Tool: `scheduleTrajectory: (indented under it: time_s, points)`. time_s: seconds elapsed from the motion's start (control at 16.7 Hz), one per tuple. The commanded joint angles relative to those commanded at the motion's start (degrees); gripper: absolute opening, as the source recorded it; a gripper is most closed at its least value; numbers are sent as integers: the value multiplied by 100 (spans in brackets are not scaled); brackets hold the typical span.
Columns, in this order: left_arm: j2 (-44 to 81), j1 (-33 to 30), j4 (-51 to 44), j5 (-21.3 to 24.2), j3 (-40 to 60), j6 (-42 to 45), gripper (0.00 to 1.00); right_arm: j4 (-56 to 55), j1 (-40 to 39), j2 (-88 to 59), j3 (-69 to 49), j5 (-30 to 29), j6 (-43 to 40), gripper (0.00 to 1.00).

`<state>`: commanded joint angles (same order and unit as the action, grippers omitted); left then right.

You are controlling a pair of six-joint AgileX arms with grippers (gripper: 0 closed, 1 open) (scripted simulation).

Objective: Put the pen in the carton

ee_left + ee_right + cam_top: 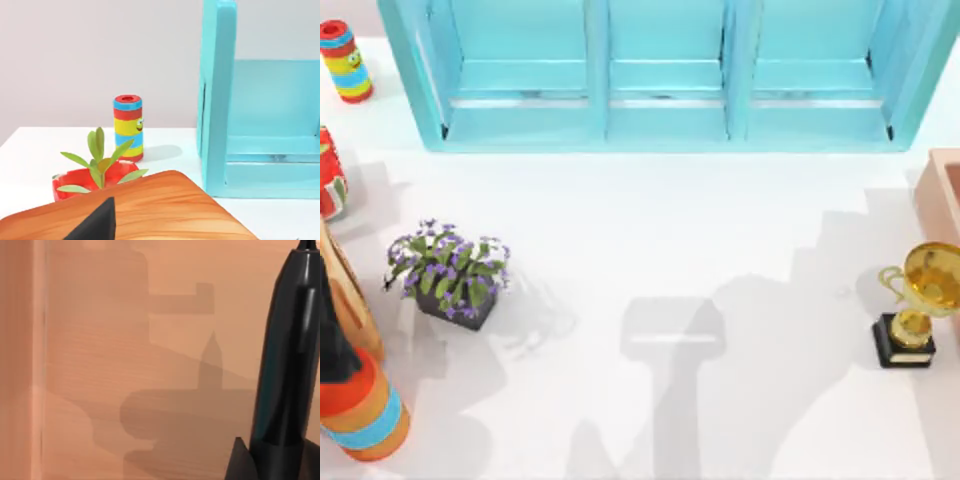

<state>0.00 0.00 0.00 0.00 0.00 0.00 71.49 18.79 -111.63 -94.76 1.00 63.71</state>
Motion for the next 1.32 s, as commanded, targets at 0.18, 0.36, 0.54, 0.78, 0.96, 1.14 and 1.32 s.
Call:
scheduleTrajectory:
  time_s: [0.18, 0.36, 0.54, 0.78, 0.96, 1.14, 1.32]
  points:
    - [0, 0, 0, 0, 0, 0, 100, -69, 844, 446, 485, 57, -193, 0]
    - [0, 0, 0, 0, 0, 0, 100, -115, 1144, 683, 711, 108, -304, 0]
    - [0, 0, 0, 0, 0, 0, 100, -115, 1144, 683, 711, 108, -304, 0]
    - [0, 0, 0, 0, 0, 0, 100, -312, 961, 596, 701, 146, -170, 0]
    - [0, 0, 0, 0, 0, 0, 100, -949, 590, 548, 789, 264, 123, 0]
    - [0, 0, 0, 0, 0, 0, 100, -1535, 287, 675, 1067, 323, 273, 0]
    - [0, 0, 0, 0, 0, 0, 100, -1694, 289, 835, 1547, 280, 246, 0]
